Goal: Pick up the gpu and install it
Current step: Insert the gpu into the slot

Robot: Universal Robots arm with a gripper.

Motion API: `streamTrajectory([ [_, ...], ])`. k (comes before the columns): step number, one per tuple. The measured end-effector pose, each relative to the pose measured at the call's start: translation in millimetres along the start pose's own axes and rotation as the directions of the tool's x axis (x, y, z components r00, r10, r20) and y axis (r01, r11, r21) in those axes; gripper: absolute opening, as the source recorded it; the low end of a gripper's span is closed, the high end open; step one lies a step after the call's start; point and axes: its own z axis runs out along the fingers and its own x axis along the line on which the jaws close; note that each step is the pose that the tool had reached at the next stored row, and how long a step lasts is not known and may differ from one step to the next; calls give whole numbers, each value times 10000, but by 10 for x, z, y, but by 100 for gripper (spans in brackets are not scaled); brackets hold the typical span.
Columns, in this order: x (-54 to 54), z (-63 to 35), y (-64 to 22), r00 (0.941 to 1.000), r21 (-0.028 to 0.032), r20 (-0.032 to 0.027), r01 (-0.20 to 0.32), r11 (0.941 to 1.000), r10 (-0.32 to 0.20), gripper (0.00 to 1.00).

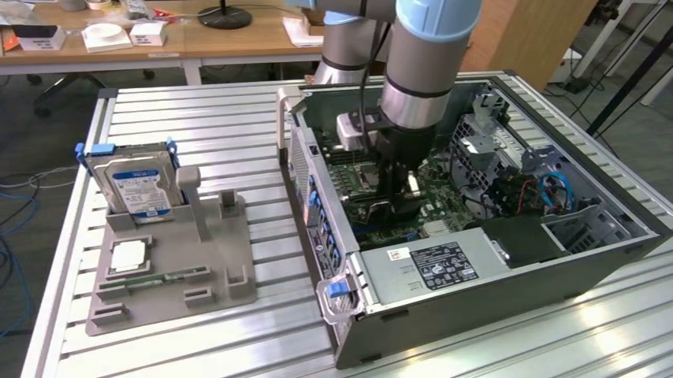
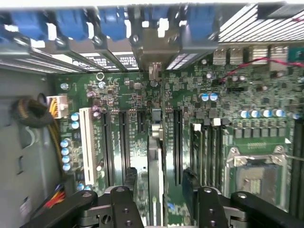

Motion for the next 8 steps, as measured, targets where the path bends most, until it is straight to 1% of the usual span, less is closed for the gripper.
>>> streamTrajectory([
  [2, -2, -88, -5, 10000, 0, -1, 0, 10000, 0, 51],
  [4, -9, -166, -11, 10000, 0, -31, 0, 10000, 0, 51],
  [5, -11, -177, -11, 10000, 4, -60, -1, 10000, 1, 51],
  [7, -11, -177, -11, 10000, 4, -64, -1, 10000, 1, 49],
  [8, -11, -178, -11, 10000, 4, -65, -1, 10000, 1, 44],
])
